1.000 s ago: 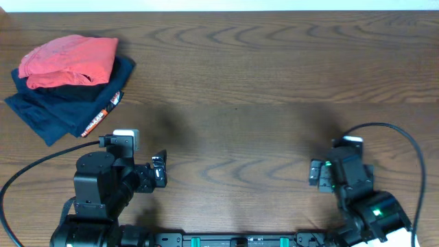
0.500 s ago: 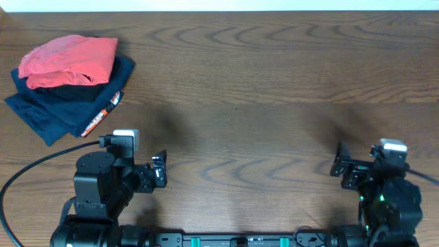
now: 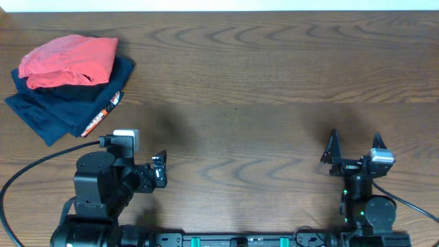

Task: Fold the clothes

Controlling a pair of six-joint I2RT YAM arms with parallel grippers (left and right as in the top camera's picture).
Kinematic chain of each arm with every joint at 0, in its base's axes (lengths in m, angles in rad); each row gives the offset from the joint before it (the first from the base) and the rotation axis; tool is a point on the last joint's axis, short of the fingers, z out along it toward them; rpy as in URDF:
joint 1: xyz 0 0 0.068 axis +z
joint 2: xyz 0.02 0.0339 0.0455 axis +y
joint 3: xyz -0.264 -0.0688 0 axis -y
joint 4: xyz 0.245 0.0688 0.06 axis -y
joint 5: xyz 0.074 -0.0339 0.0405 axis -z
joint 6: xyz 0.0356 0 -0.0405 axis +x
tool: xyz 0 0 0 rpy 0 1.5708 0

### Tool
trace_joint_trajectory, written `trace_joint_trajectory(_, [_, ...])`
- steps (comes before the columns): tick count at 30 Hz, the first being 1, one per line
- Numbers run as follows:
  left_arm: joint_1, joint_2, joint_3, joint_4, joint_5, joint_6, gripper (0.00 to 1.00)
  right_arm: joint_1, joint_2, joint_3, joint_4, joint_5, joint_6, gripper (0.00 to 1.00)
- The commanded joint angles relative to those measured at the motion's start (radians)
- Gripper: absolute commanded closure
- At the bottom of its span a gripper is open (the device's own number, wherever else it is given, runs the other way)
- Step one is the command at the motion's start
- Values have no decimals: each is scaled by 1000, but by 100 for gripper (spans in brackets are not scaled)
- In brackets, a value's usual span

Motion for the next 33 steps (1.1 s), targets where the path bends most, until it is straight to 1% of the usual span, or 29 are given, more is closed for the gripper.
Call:
trace_joint_trajectory(1, [2, -3, 0, 1, -8, -5, 2, -14, -10, -23, -34, -8, -26, 1])
trace_joint_trajectory(3, [2, -3, 0, 1, -8, -5, 2, -14, -10, -22, -118, -32, -30, 1])
trace_joint_trajectory(7, [2, -3, 0, 1, -8, -5, 2, -10, 3, -22, -109, -116, -28, 1])
trace_joint_trajectory(33, [2, -3, 0, 1, -8, -5, 2, -10, 4, -22, -110, -116, -28, 1])
